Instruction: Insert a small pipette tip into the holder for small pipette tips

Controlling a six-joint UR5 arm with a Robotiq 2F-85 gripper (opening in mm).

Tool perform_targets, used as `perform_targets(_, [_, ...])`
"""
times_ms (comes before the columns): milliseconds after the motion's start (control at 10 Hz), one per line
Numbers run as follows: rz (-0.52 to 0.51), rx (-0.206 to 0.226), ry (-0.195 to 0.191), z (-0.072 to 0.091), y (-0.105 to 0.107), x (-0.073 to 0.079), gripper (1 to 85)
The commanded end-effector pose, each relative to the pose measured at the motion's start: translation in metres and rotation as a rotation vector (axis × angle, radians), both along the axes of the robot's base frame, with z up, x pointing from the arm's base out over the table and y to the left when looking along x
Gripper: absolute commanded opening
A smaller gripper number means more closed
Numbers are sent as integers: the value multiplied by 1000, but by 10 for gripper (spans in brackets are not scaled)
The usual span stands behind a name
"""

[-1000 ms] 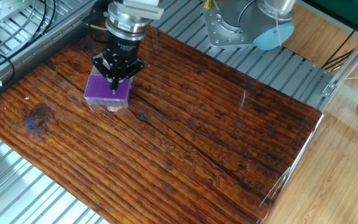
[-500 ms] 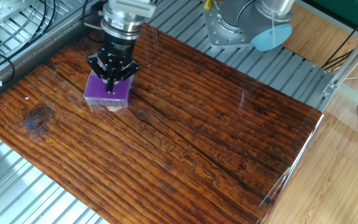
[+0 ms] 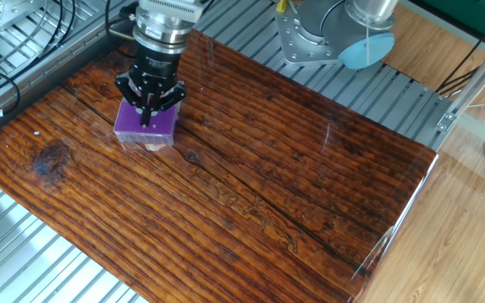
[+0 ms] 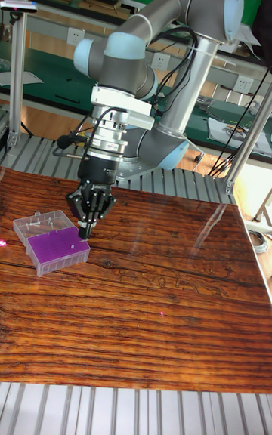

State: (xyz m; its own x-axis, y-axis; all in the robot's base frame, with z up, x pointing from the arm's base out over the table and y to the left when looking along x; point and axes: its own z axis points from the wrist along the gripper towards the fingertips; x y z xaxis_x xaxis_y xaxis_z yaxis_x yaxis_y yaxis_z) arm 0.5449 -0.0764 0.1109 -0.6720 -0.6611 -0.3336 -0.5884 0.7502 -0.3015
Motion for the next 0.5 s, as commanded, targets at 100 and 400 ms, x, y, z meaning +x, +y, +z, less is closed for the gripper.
perform_targets(100, [-135, 61, 4, 5, 5, 6, 10])
perform_targets(400, [-289, 120, 28, 2, 5, 3, 10])
